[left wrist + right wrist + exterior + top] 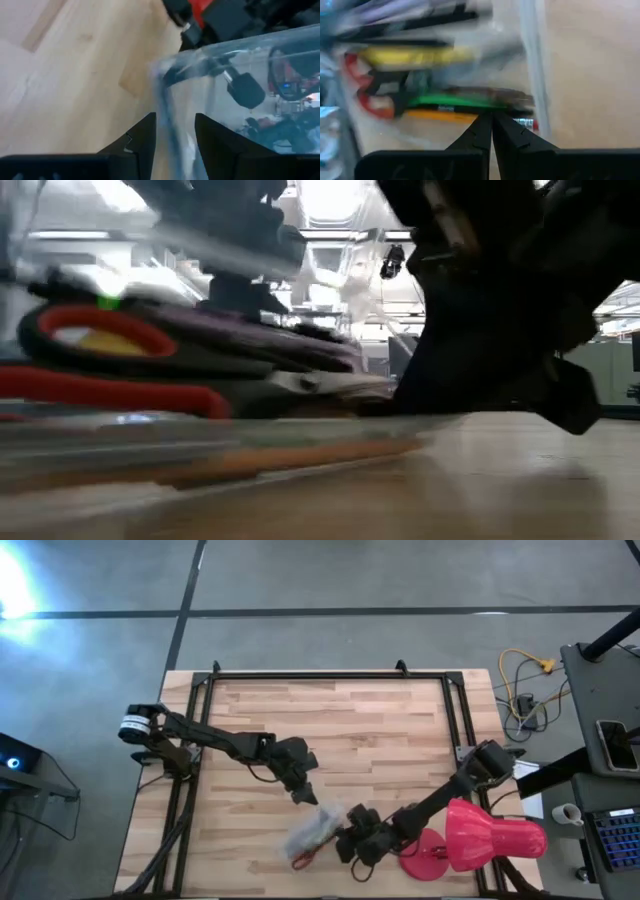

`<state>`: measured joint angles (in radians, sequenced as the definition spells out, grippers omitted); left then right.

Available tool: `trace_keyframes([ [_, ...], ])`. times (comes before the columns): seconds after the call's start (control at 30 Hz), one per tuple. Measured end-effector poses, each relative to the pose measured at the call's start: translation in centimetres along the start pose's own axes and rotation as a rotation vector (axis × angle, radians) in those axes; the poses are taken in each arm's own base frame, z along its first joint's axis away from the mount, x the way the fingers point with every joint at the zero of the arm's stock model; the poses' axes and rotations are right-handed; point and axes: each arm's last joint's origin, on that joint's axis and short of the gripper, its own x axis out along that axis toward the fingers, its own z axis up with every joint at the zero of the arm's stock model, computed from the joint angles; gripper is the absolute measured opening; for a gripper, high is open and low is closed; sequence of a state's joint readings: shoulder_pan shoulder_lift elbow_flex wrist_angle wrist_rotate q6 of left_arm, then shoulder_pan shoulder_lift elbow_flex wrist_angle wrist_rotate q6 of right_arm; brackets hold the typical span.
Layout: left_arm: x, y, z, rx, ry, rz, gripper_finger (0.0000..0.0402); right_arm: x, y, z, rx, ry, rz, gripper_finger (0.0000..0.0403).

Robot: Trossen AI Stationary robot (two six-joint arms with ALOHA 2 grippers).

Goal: Pick & place school supplies into a supply box
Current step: Close the stationery box

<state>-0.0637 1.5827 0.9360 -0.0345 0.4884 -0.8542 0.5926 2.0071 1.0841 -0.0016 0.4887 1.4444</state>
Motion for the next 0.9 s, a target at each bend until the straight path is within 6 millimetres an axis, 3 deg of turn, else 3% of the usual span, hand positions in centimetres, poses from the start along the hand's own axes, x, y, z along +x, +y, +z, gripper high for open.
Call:
trace_keyframes([
  [0.4, 3.1, 1.2, -1.0, -0.015, 0.097, 0.053, 0.0099, -0.2, 1.6, 1.5, -0.059, 0.036, -0.044, 0.0009],
  [0.9, 1.4, 2.2, -1.8, 0.045, 0.195, 0.162, 0.0093, -0.9, 1.8, 2.6, -0.049, 0.027, -0.06, 0.0009],
])
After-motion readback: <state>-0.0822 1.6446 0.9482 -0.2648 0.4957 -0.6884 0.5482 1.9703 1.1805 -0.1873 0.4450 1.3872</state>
